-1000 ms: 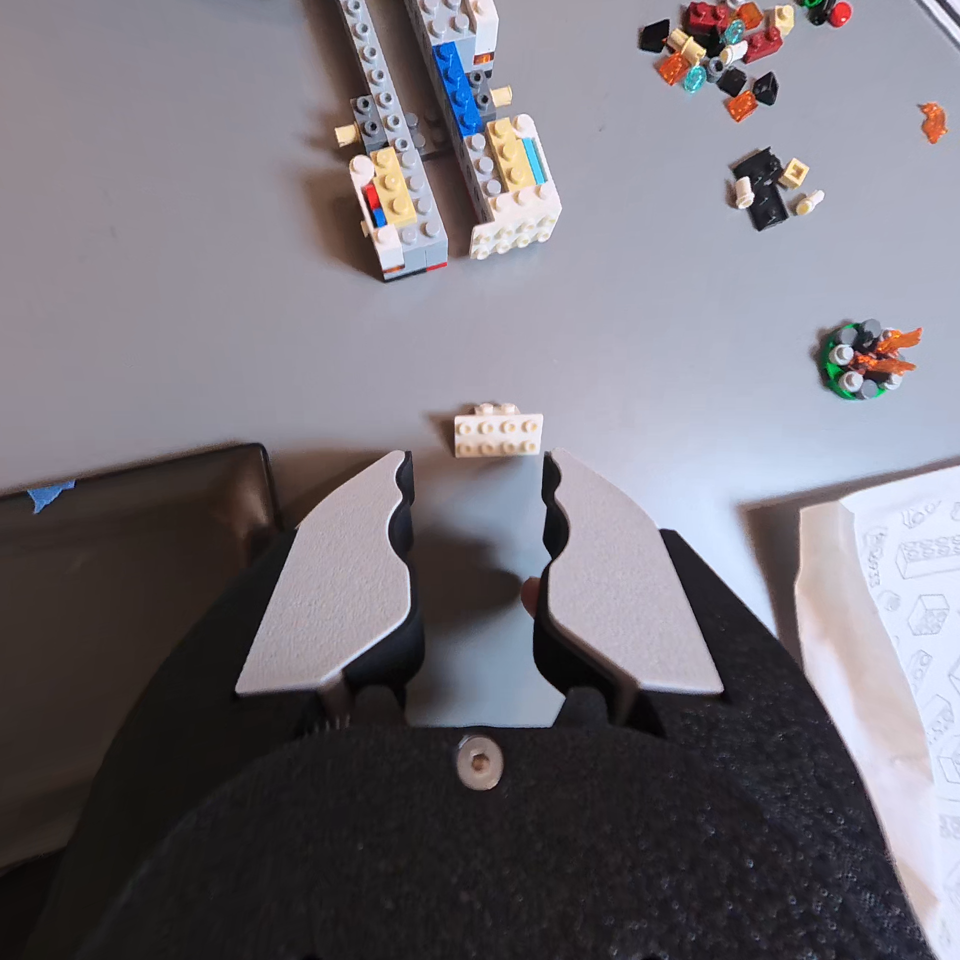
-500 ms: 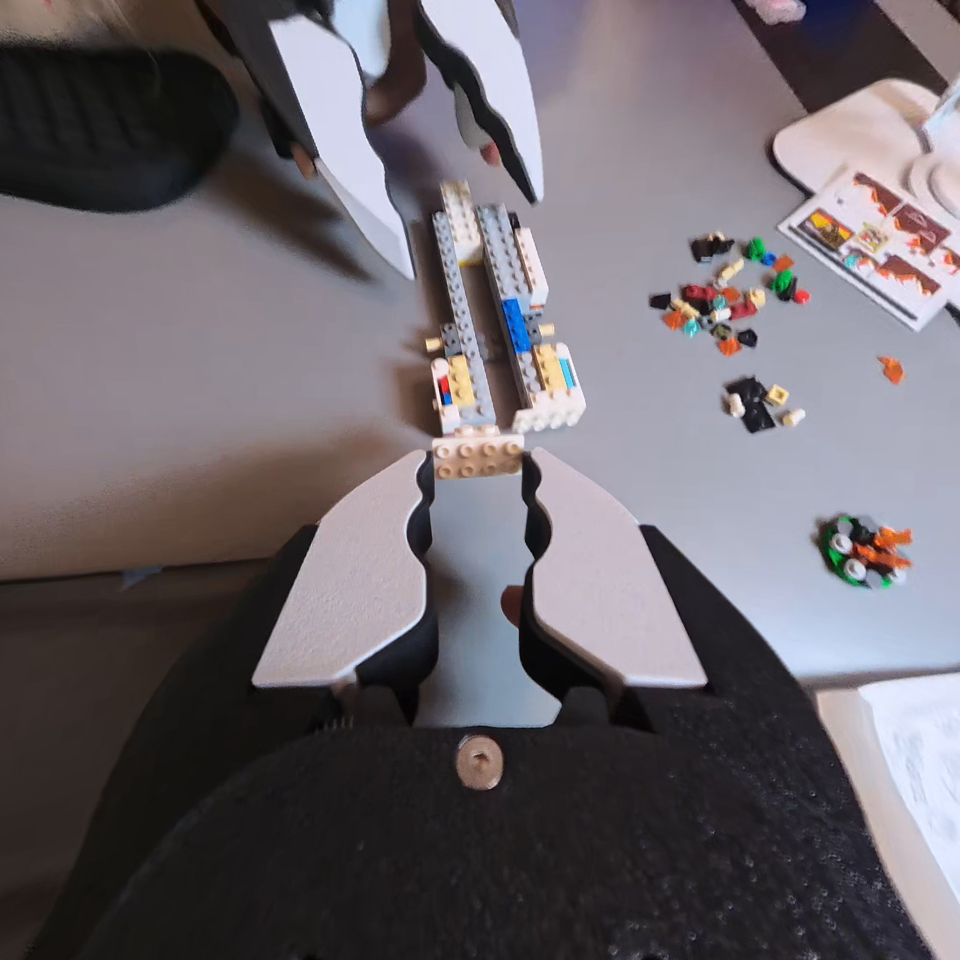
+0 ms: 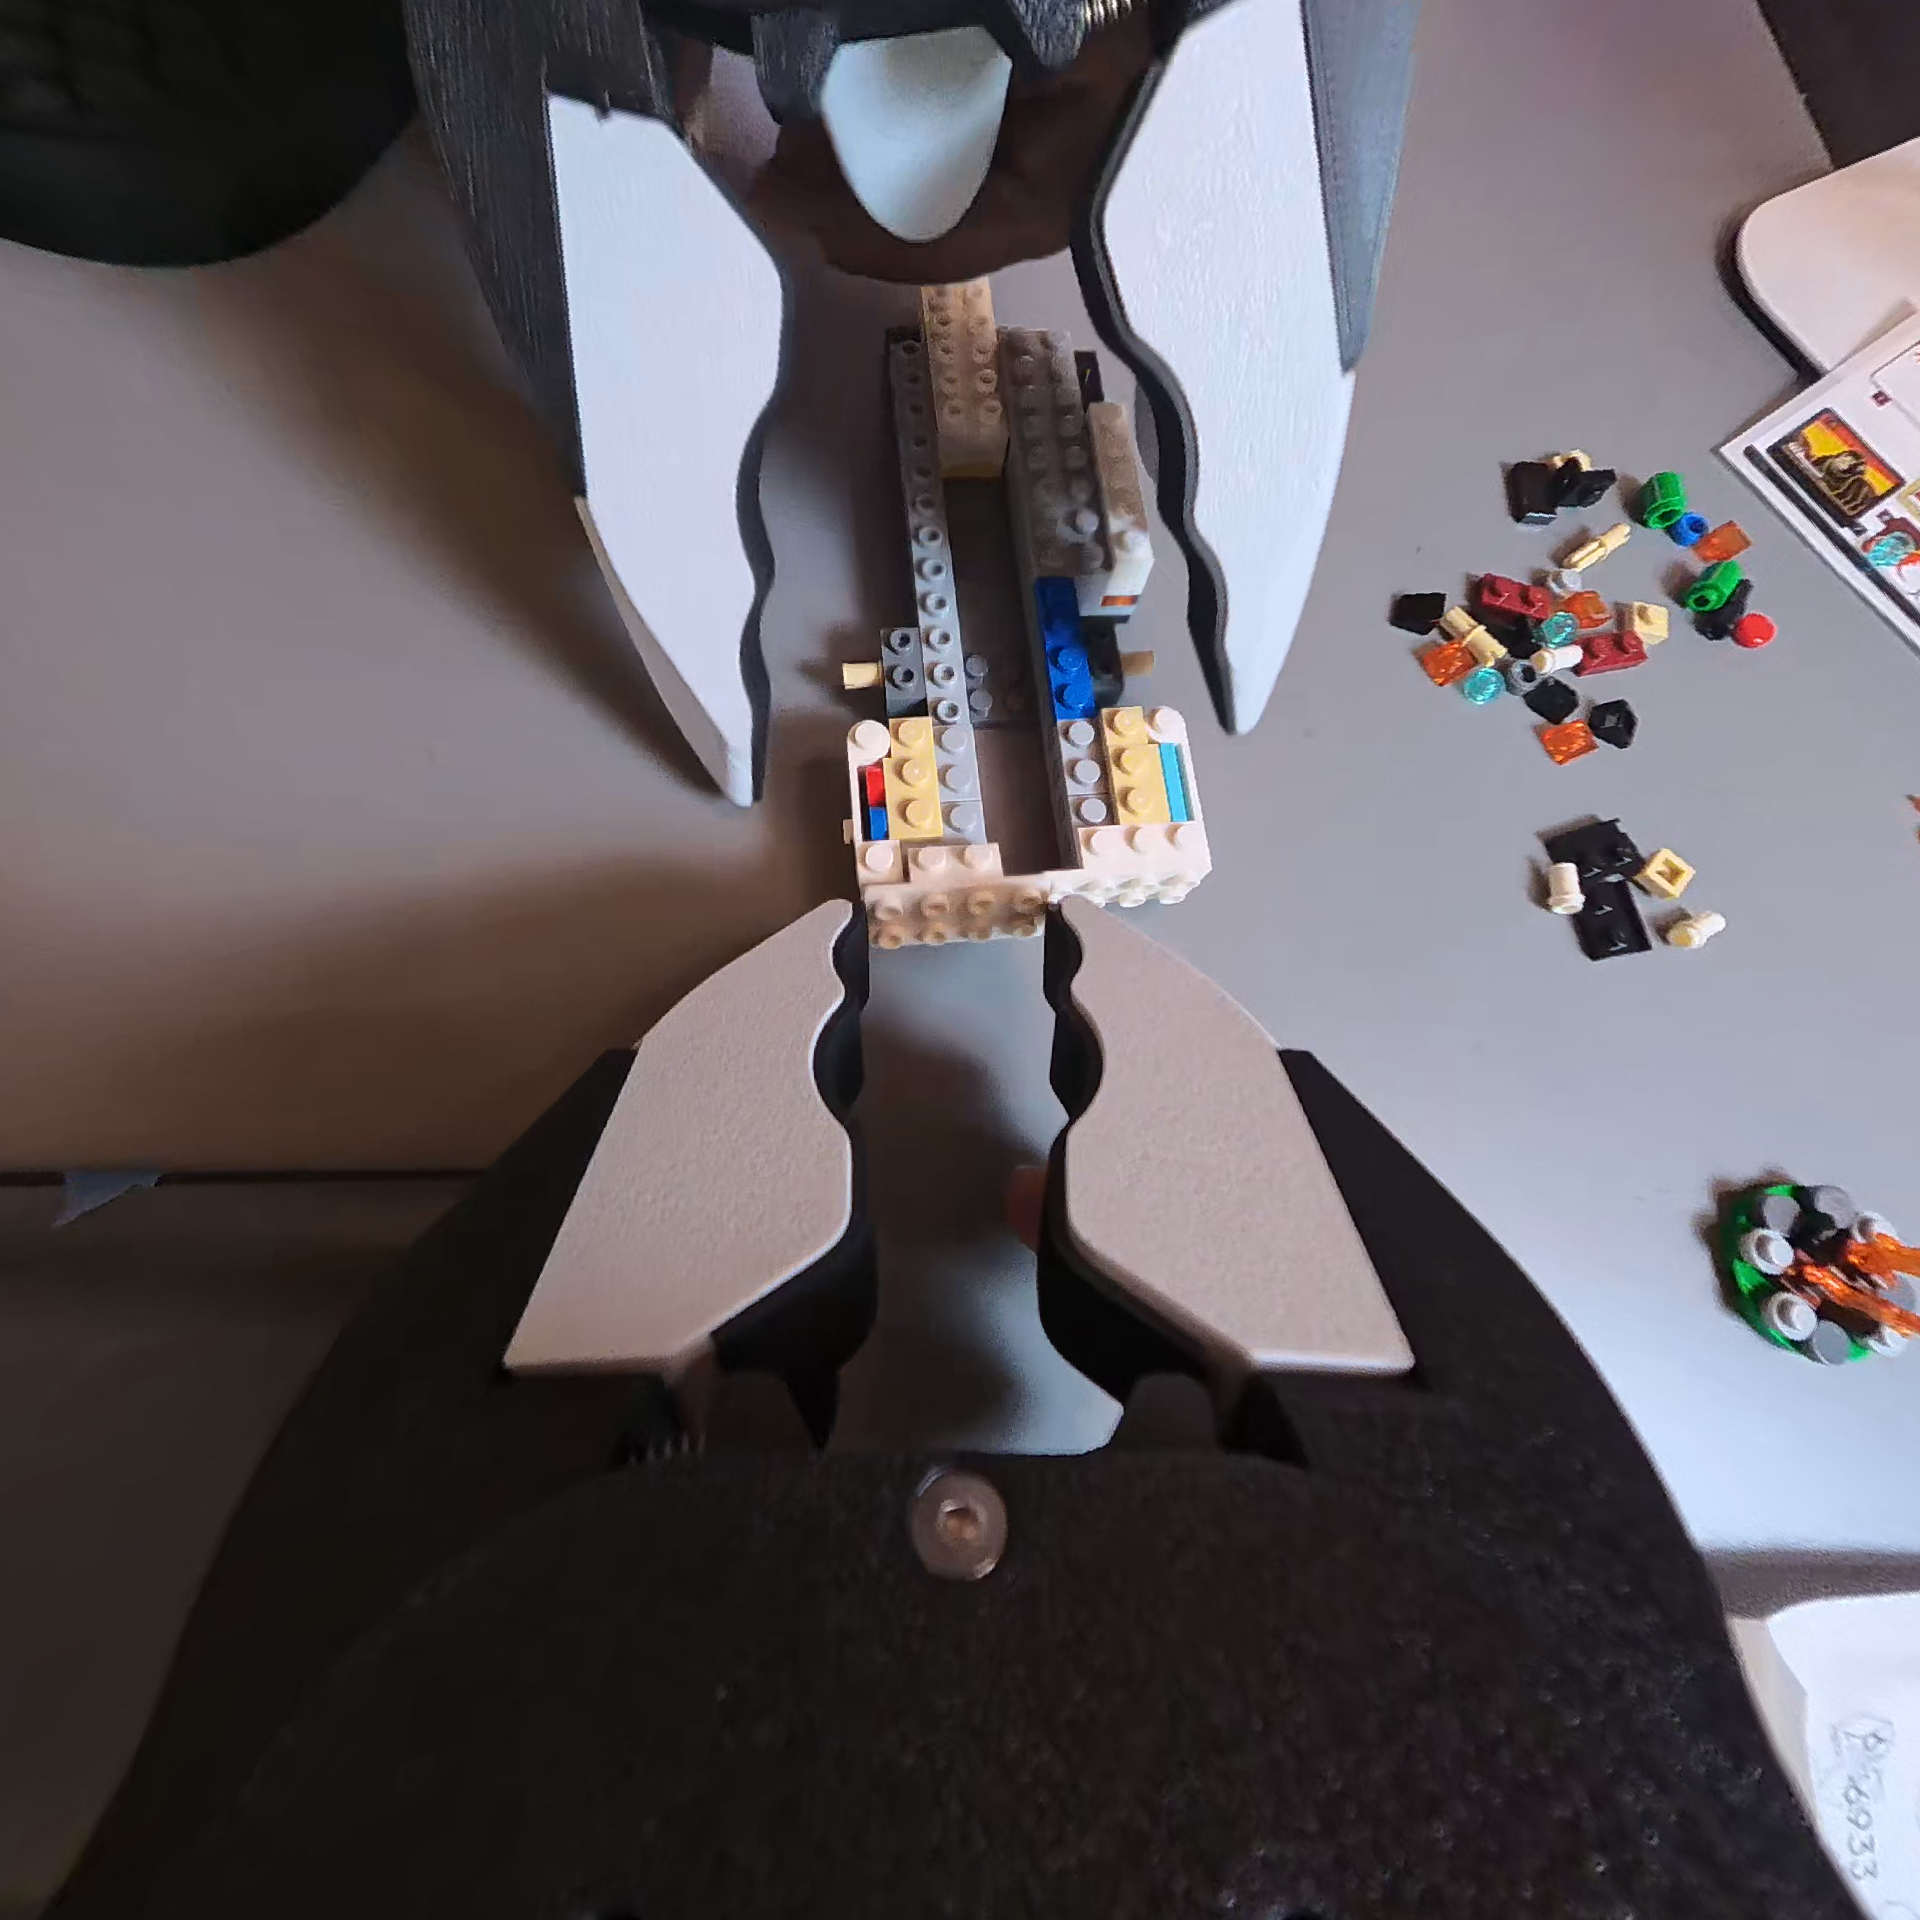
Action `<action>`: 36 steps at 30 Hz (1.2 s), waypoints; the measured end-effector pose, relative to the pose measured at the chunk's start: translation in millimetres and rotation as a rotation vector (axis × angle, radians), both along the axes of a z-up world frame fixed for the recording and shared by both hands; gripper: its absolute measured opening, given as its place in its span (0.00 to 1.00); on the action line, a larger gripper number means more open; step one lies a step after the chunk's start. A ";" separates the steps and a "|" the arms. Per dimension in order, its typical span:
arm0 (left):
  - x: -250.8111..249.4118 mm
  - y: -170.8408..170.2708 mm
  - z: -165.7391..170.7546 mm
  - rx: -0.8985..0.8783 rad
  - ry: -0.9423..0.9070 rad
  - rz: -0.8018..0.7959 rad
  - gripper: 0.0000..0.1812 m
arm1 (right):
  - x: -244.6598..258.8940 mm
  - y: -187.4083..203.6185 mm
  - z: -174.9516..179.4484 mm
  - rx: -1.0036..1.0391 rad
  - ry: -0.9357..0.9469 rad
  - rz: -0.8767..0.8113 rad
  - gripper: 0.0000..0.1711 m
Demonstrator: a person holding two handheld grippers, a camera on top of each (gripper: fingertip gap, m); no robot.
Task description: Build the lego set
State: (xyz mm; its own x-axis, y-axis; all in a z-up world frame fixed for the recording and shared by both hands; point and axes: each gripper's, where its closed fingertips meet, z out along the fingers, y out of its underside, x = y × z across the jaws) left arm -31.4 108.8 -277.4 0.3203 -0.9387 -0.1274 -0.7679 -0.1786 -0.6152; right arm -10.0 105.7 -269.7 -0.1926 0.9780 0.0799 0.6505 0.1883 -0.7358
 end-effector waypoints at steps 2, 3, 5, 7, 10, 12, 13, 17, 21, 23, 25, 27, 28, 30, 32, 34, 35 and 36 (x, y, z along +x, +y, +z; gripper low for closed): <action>5.2 2.6 -3.5 0.001 0.014 -0.010 0.49 | -0.5 -0.4 -0.5 0.005 -0.009 0.004 0.19; 8.2 3.6 -2.1 0.003 -0.002 -0.011 0.46 | -0.4 -0.1 -1.3 0.012 -0.018 0.003 0.19; 10.3 4.7 -1.5 0.009 -0.014 -0.011 0.43 | 0.0 -0.2 -2.9 0.034 -0.036 0.008 0.19; 9.8 5.6 -1.8 0.027 -0.014 -0.010 0.40 | 0.2 -0.8 -4.2 0.050 -0.058 0.013 0.19; 10.1 6.1 -1.8 0.038 -0.010 -0.008 0.39 | -0.5 -0.9 -5.0 0.057 -0.076 0.010 0.19; 10.2 6.6 -1.8 0.041 -0.013 -0.001 0.39 | 0.1 -0.5 -5.1 0.055 -0.086 0.002 0.19; 10.3 6.7 -1.7 0.044 -0.015 0.001 0.39 | 0.6 -1.2 -5.3 0.051 -0.091 -0.001 0.19; 10.8 6.9 -1.3 0.054 -0.022 0.004 0.40 | 0.7 -3.0 -5.4 0.044 -0.101 -0.015 0.18; 11.0 6.8 -0.9 0.057 -0.029 0.009 0.40 | 0.0 -2.5 -5.8 0.034 -0.121 -0.039 0.18; 9.3 6.5 0.5 0.060 -0.029 0.014 0.41 | 0.1 -1.8 -5.2 0.036 -0.129 -0.052 0.18; 6.3 7.4 7.9 0.105 -0.031 0.017 0.41 | 0.0 -1.3 -3.7 0.033 -0.129 -0.065 0.18; 5.4 3.3 16.6 0.138 -0.047 0.003 0.37 | -0.4 -1.6 -1.7 0.019 -0.123 -0.075 0.18; 6.2 -0.9 19.2 0.144 -0.055 -0.015 0.32 | -0.6 -1.5 -1.1 0.013 -0.121 -0.079 0.18; 8.1 -7.0 21.1 0.166 -0.053 -0.044 0.27 | -0.6 -1.6 -1.3 0.012 -0.123 -0.082 0.18; 9.7 -10.2 20.2 0.182 -0.039 -0.058 0.25 | -1.3 -2.5 -0.7 0.009 -0.117 -0.083 0.18; 12.3 -13.1 19.1 0.183 -0.038 -0.071 0.23 | -2.1 -4.4 -0.4 -0.001 -0.114 -0.081 0.18; 13.0 -13.4 18.7 0.186 -0.036 -0.075 0.22 | -2.5 -4.7 -0.4 -0.002 -0.113 -0.083 0.18; 13.7 -13.2 18.8 0.190 -0.036 -0.076 0.21 | -3.0 -4.8 -0.4 -0.002 -0.111 -0.085 0.18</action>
State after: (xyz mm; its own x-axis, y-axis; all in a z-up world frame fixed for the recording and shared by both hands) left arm -17.7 95.6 -258.6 0.2573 -0.9205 -0.2939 -0.7514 0.0006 -0.6599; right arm -12.9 100.9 -270.1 -0.1162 0.9914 0.0608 0.7412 0.1273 -0.6591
